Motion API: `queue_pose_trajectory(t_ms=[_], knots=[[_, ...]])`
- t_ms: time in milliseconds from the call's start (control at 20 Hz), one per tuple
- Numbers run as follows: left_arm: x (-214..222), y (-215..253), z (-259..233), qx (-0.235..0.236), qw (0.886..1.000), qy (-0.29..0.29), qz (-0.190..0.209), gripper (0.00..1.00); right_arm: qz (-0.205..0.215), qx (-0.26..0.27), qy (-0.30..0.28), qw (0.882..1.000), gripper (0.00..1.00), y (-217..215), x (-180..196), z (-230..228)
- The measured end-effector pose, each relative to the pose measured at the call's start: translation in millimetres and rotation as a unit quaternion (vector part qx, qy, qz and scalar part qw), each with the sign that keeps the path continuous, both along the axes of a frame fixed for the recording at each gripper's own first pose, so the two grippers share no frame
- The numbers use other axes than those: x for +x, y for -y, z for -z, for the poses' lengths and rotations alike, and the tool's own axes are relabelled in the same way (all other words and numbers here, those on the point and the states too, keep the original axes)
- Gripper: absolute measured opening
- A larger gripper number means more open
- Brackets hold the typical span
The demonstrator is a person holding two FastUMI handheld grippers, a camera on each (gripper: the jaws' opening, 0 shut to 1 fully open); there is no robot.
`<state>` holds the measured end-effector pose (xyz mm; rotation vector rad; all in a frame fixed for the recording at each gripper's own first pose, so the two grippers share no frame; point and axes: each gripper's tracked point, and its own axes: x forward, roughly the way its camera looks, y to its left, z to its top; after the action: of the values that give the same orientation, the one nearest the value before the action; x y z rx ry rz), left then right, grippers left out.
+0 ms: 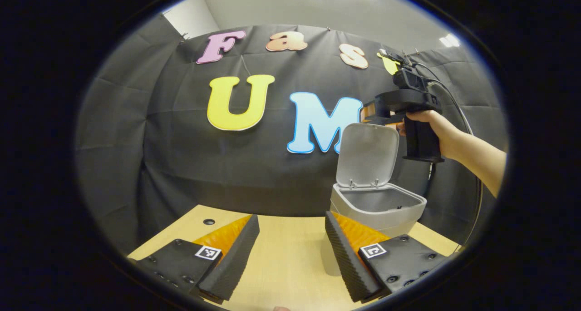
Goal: Press the lid of the desktop garbage bin to open it, pick up the crumpled paper on the desktop and throw it into the bin, then pick up the pop can on the desktop and drop it into the bin, and finally close the garbage bin lid.
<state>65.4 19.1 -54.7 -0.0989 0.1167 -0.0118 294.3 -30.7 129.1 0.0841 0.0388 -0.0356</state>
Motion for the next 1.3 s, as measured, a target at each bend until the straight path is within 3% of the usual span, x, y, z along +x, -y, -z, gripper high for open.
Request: queue_pose_trajectory(t_ms=[450, 1300], knots=[[-7.7, -7.5, 0.3, -0.002, 1.000, 0.003, -0.013, 0.95, -0.018, 0.021, -0.007, 1.000, 0.92, -2.1, -10.6, 4.3], [-24.0, 30.5, 3.6, -0.001, 1.000, 0.010, 0.023, 0.96, -0.041, 0.030, -0.010, 0.999, 0.91, -15.0, -81.1, 39.8]])
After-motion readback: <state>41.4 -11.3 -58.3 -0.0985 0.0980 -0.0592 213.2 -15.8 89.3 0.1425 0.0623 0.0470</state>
